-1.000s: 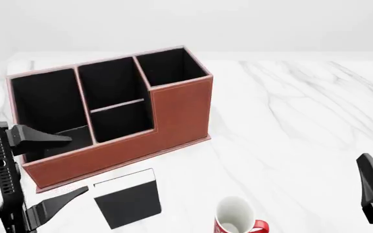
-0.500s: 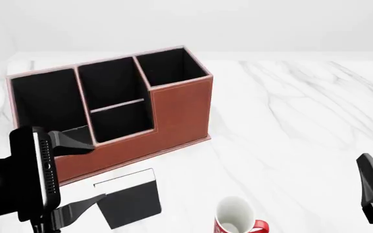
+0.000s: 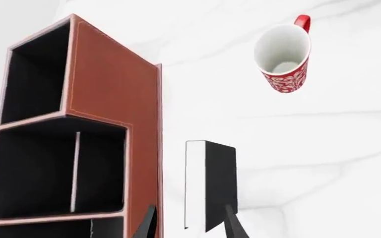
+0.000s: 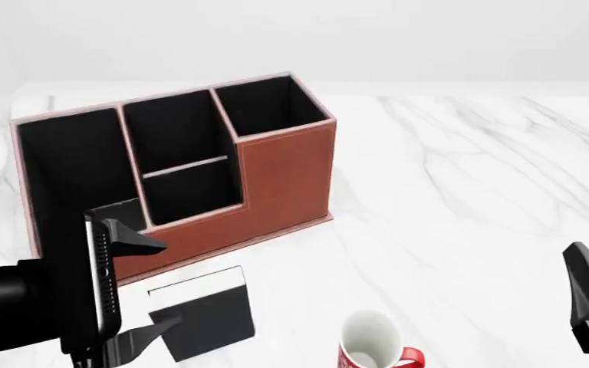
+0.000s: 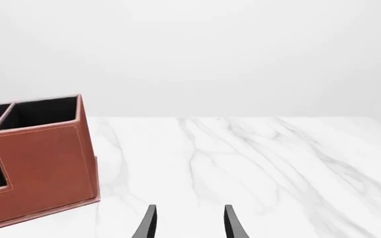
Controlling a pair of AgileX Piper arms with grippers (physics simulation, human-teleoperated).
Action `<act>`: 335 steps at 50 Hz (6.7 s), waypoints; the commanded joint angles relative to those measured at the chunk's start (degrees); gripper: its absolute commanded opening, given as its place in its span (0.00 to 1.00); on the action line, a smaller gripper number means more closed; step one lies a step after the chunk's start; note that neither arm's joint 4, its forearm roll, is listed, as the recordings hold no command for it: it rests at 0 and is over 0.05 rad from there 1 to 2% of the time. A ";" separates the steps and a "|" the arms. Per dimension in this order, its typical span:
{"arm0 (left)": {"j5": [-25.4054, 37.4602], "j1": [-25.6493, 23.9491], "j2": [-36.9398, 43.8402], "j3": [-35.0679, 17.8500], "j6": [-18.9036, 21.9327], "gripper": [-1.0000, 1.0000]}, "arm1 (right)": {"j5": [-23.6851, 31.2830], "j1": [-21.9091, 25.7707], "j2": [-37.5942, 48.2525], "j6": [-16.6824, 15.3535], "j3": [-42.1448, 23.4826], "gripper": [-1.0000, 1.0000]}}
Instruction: Pick up the book and place it in the front compartment of the caddy.
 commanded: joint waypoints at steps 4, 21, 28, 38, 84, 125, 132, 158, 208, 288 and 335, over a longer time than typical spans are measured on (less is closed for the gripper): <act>-4.20 0.42 1.82 3.88 -1.69 1.00 | 0.02 0.00 -0.06 0.00 0.02 1.00; -5.96 0.52 3.10 5.00 -2.81 1.00 | 0.02 0.00 -0.06 -0.01 0.02 1.00; -6.16 1.09 3.20 4.68 -2.46 1.00 | 0.03 -0.01 -0.05 -0.02 0.02 1.00; -11.75 1.29 5.41 8.35 -4.69 1.00 | 0.02 -0.01 -0.06 -0.01 0.02 1.00; -18.23 0.61 9.03 10.40 -6.26 1.00 | 0.02 0.01 -0.05 0.00 0.02 1.00; -9.76 0.72 3.21 4.86 -2.10 0.00 | 0.02 0.00 -0.06 -0.02 0.02 1.00; -7.26 1.17 2.37 2.71 -0.57 0.00 | 0.02 -0.01 -0.06 -0.02 0.02 1.00; -5.15 6.61 3.54 -4.45 5.58 0.00 | 0.02 0.01 -0.06 -0.01 0.02 1.00; -22.47 16.10 5.27 -2.68 27.75 0.00 | 0.02 0.01 -0.06 -0.01 0.02 1.00; -47.01 21.49 18.23 -2.95 42.33 0.00 | 0.02 0.00 -0.06 -0.01 0.02 1.00; -49.80 26.00 30.53 -9.89 35.44 0.00 | 0.02 0.00 -0.06 -0.01 0.02 1.00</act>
